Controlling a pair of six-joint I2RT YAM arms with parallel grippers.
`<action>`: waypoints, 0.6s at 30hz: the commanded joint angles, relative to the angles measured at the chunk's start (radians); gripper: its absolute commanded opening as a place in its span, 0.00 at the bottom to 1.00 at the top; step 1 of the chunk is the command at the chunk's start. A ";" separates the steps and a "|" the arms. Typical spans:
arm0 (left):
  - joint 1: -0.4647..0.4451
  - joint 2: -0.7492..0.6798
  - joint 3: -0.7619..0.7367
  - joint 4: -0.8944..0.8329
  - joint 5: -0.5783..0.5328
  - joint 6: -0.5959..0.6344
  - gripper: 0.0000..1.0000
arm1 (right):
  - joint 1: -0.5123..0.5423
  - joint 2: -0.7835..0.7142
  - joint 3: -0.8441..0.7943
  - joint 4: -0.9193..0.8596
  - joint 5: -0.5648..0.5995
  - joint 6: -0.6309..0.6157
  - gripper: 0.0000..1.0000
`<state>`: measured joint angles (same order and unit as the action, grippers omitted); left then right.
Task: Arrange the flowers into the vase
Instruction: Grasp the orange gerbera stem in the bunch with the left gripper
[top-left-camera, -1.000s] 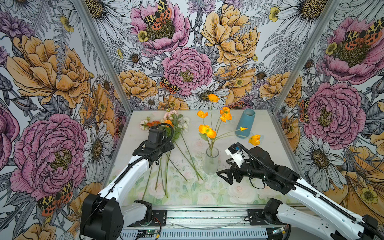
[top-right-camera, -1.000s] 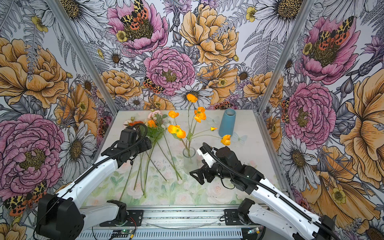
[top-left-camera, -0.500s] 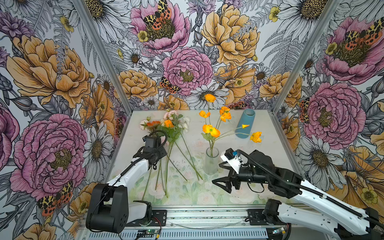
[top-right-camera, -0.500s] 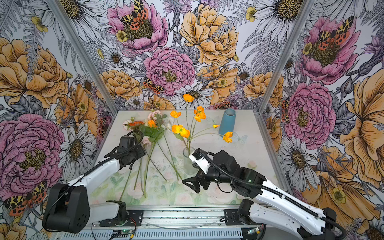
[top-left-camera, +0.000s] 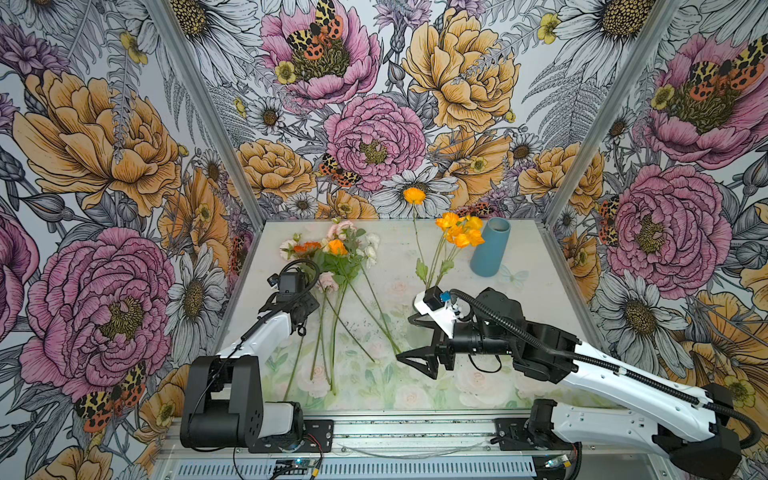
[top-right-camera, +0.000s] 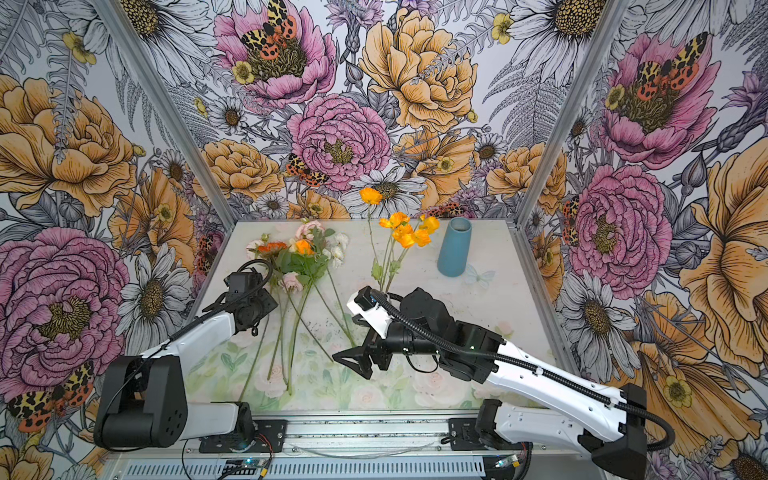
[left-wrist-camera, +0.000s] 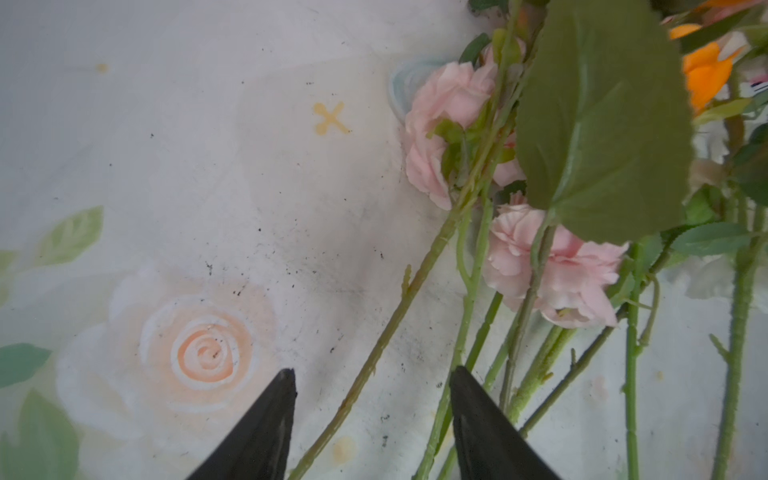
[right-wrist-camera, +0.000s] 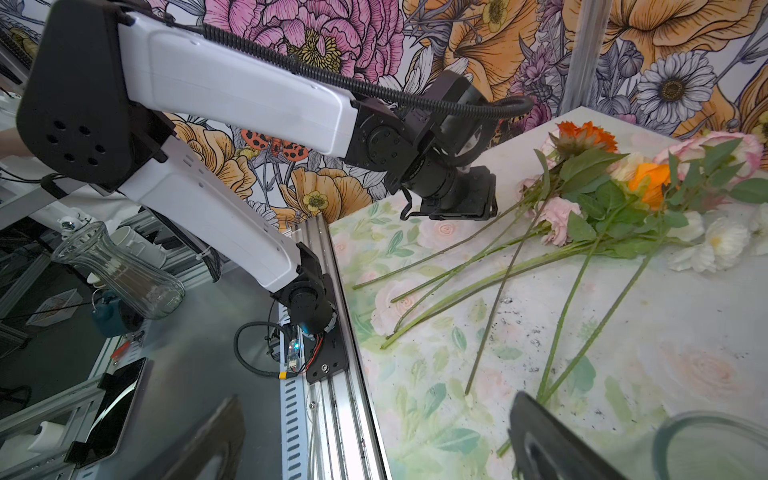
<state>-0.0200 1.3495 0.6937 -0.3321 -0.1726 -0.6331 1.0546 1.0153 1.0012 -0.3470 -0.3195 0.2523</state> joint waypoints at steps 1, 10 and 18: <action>-0.029 -0.033 0.015 0.092 0.047 -0.005 0.54 | 0.007 0.010 0.032 0.054 0.038 -0.026 1.00; -0.138 0.073 0.099 0.049 0.019 -0.043 0.52 | 0.006 0.066 0.049 0.069 0.030 -0.039 0.99; -0.126 0.182 0.146 0.110 0.039 -0.009 0.43 | 0.008 0.074 0.076 0.069 0.033 -0.028 1.00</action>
<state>-0.1604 1.4979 0.7940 -0.2687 -0.1513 -0.6552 1.0546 1.0813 1.0386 -0.3012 -0.2951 0.2272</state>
